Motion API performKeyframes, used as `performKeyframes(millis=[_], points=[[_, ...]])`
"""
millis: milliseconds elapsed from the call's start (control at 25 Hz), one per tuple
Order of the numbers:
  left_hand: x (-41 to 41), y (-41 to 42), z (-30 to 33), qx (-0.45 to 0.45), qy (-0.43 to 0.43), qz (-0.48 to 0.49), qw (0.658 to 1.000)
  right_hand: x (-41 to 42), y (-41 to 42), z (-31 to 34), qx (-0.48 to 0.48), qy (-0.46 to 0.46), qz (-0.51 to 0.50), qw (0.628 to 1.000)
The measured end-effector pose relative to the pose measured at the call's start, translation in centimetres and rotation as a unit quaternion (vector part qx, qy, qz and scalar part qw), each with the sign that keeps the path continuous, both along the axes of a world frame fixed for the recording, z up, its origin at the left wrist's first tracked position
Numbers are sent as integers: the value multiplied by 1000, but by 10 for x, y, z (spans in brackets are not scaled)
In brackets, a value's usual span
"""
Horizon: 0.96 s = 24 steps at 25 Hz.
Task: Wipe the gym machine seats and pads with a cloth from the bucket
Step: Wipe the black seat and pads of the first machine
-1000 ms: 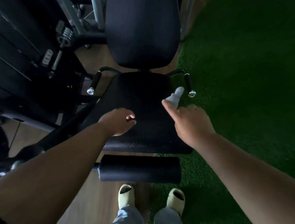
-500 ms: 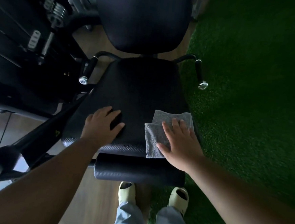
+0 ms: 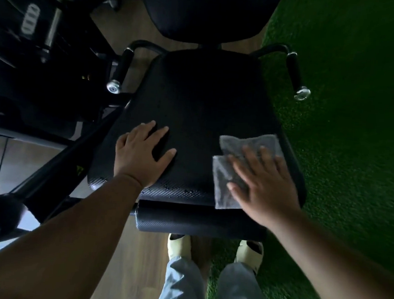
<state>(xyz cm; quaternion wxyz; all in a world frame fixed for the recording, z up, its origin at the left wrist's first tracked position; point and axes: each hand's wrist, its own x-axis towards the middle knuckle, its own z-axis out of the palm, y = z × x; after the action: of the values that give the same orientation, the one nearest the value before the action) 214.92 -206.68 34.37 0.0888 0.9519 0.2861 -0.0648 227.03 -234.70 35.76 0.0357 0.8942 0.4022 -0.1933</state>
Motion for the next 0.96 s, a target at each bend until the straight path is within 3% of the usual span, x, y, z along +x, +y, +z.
performKeyframes(millis=[200,320,480,680,760,960], points=[[0,-1,-3,12,-10,-4,1000,25,38,-5,-24,-9,-206,978],[0,0,-4,13,-16,0,1000,-11,50,-3,8,-5,-125,992],[1,-2,-4,12,-24,1,1000,-15,-17,-3,9,-7,-20,1000],[1,-1,-6,11,-43,4,999,45,6,-9,-7,-5,-205,979],[1,-2,-7,10,-45,5,999,36,40,-5,-17,6,-213,977],[0,-3,-6,8,-48,11,999,-20,10,2,30,15,-25,999]])
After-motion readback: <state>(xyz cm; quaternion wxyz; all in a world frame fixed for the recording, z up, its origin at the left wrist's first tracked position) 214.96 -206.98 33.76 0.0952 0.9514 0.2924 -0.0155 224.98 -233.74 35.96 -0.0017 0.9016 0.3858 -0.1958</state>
